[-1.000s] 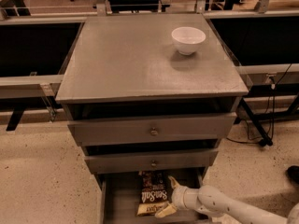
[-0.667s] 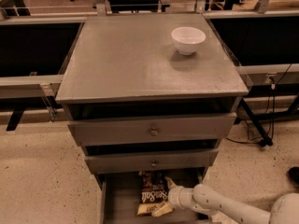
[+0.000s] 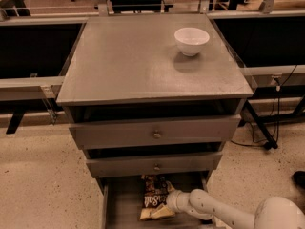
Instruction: Pick brown chip bag from bottom drawer and place on counter
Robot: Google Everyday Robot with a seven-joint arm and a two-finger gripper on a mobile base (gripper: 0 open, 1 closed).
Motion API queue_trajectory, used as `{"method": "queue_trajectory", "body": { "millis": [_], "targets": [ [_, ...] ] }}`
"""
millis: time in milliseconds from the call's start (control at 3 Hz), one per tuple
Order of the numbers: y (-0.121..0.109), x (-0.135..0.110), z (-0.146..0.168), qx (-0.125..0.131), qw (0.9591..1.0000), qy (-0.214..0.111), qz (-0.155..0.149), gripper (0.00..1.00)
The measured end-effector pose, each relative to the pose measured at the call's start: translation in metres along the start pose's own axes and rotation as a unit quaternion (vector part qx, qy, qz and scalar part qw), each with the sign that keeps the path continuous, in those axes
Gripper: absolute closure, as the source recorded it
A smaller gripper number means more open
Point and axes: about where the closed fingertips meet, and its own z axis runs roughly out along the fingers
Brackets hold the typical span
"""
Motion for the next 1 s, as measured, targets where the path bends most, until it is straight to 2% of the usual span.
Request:
{"method": "queue_trajectory", "body": {
  "millis": [333, 667, 1000],
  "targets": [
    [-0.008, 0.011, 0.014, -0.005, 0.9993, -0.017, 0.032, 0.18],
    [-0.010, 0.017, 0.023, -0.022, 0.9983, -0.028, 0.045, 0.41],
    [-0.002, 0.014, 0.027, -0.047, 0.9979, -0.030, 0.032, 0.64]
  ]
}}
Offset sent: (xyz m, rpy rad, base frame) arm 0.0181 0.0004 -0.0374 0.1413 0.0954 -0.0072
